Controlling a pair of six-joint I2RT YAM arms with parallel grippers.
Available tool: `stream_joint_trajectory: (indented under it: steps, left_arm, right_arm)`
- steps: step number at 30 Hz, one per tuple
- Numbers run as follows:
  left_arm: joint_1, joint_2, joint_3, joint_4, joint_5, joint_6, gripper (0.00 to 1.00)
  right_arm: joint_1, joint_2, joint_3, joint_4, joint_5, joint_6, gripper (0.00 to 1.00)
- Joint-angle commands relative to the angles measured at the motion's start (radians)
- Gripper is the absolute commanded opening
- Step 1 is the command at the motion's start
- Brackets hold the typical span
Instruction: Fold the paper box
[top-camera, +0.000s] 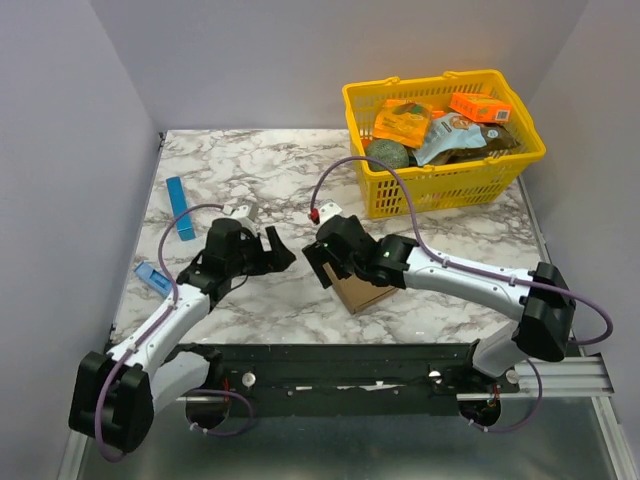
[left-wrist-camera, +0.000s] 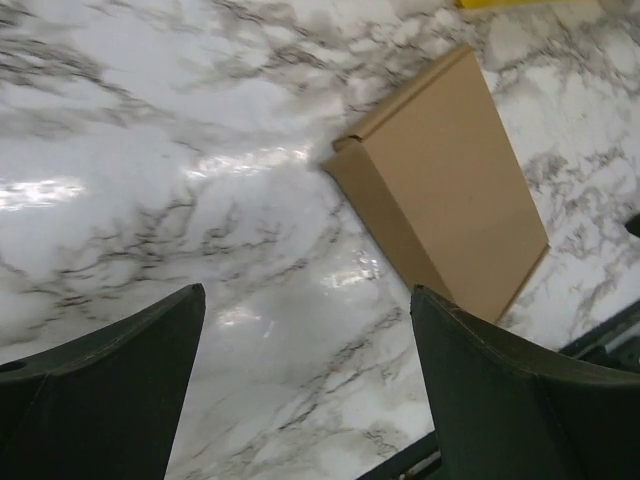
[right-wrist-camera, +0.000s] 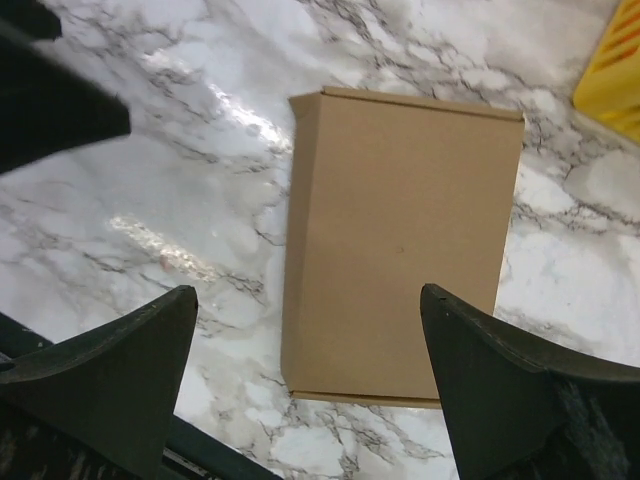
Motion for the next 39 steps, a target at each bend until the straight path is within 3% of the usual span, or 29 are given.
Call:
stream_joint_trajectory:
  steps: [1, 9, 13, 26, 29, 35, 39]
  left_arm:
    - [-0.102, 0.099, -0.057, 0.295, 0.023, -0.159, 0.9]
    - [-0.254, 0.41, 0.0, 0.524, 0.026, -0.202, 0.74]
    - [-0.314, 0.551, 0.061, 0.636, 0.03, -0.214, 0.74]
    - [-0.443, 0.858, 0.293, 0.716, 0.095, -0.065, 0.75]
    - [-0.438, 0.816, 0.25, 0.717, 0.043, -0.032, 0.82]
    - [-0.362, 0.535, 0.124, 0.635, -0.111, 0.036, 0.92]
    - [-0.175, 0.319, 0.093, 0.523, -0.175, 0.079, 0.95]
  right_arm:
    - [-0.09, -0.058, -0.083, 0.006, -0.092, 0.097, 1.0]
    - [-0.164, -0.178, -0.15, 0.035, -0.083, 0.141, 1.0]
    - [-0.167, -0.221, -0.167, 0.036, -0.079, 0.153, 1.0]
    - [-0.17, -0.326, -0.212, 0.038, -0.063, 0.135, 1.0]
    - [-0.175, -0.331, -0.224, 0.041, -0.063, 0.133, 1.0]
    - [-0.259, -0.36, -0.255, 0.128, -0.172, 0.126, 1.0]
    - [-0.395, -0.405, -0.27, 0.197, -0.226, 0.13, 1.0]
